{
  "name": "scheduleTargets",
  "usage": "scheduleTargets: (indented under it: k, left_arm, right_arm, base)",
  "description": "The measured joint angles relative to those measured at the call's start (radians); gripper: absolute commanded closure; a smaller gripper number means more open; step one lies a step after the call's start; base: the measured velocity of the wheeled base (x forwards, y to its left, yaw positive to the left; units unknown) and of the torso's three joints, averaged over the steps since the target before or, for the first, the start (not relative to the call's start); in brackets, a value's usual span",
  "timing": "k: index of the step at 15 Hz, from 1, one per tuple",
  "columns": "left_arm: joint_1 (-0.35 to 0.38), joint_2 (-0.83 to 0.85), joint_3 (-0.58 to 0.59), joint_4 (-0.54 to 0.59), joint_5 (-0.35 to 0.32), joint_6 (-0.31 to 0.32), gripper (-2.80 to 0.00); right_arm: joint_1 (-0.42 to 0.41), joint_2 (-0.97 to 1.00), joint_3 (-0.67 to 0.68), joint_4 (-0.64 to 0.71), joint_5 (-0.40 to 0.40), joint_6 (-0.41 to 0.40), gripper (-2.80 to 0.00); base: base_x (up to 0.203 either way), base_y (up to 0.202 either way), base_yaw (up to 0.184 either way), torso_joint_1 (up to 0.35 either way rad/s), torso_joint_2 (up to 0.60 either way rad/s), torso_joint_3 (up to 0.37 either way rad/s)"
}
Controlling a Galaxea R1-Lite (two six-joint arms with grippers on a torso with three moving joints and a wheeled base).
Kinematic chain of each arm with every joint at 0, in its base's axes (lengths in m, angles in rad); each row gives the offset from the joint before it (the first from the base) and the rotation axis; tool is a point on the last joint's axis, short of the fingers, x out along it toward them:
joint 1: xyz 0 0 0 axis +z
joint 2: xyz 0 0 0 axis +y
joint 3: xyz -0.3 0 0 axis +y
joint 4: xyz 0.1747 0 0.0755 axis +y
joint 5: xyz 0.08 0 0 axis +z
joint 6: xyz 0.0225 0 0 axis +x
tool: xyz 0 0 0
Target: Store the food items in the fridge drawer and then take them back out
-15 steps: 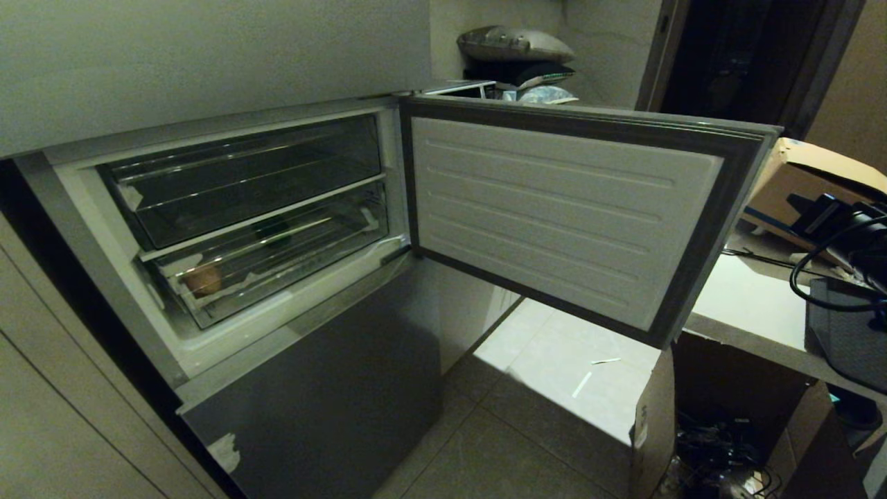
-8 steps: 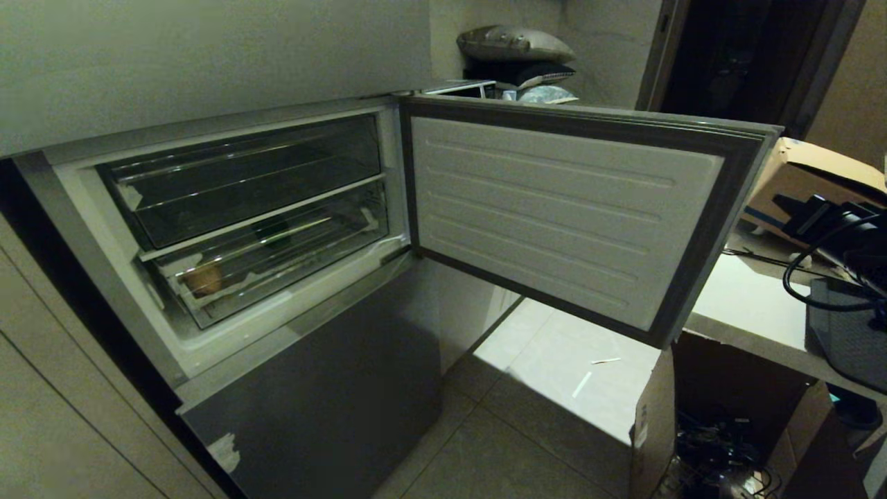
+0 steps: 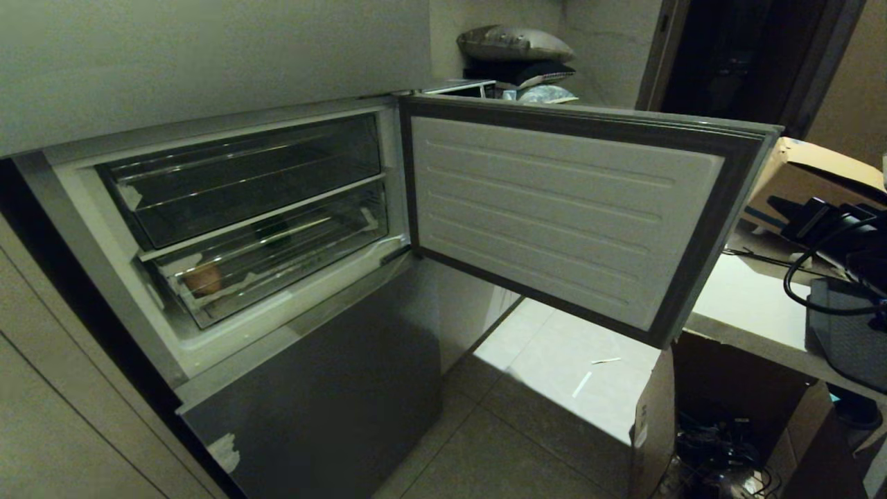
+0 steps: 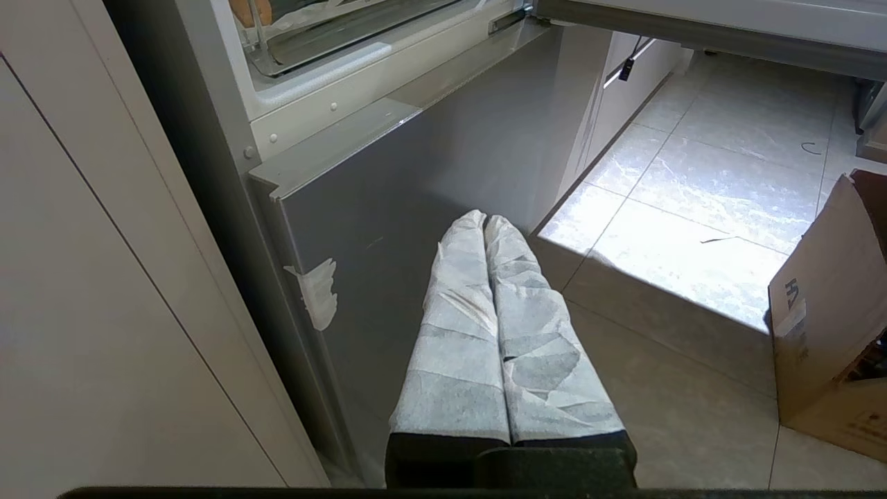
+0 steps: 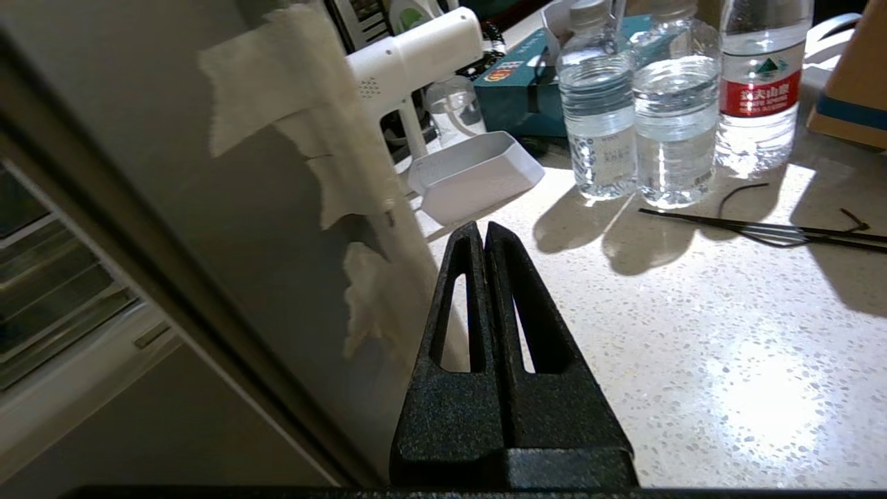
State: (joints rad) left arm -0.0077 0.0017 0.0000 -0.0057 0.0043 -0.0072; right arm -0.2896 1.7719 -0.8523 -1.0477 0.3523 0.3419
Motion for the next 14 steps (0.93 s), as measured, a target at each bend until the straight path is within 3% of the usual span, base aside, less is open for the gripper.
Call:
scheduleTargets:
  k: [7, 11, 14]
  left_arm:
    - [0.000, 0.000, 0.000, 0.000, 0.000, 0.000, 0.00]
    - [0.000, 0.000, 0.000, 0.000, 0.000, 0.000, 0.00]
    - [0.000, 0.000, 0.000, 0.000, 0.000, 0.000, 0.00]
  right_arm:
    - [-0.003, -0.058, 0.076, 0.000, 0.046, 0.007, 0.00]
    - [-0.022, -0.101, 0.123, -0.007, -0.063, 0.004, 0.00]
    - [-0.032, -0.059, 0.072, -0.008, -0.089, -0.003, 0.00]
  base:
    - [0.000, 0.000, 0.000, 0.000, 0.00, 0.000]
    - [0.000, 0.000, 0.000, 0.000, 0.00, 0.000]
    - [0.000, 0.000, 0.000, 0.000, 0.00, 0.000]
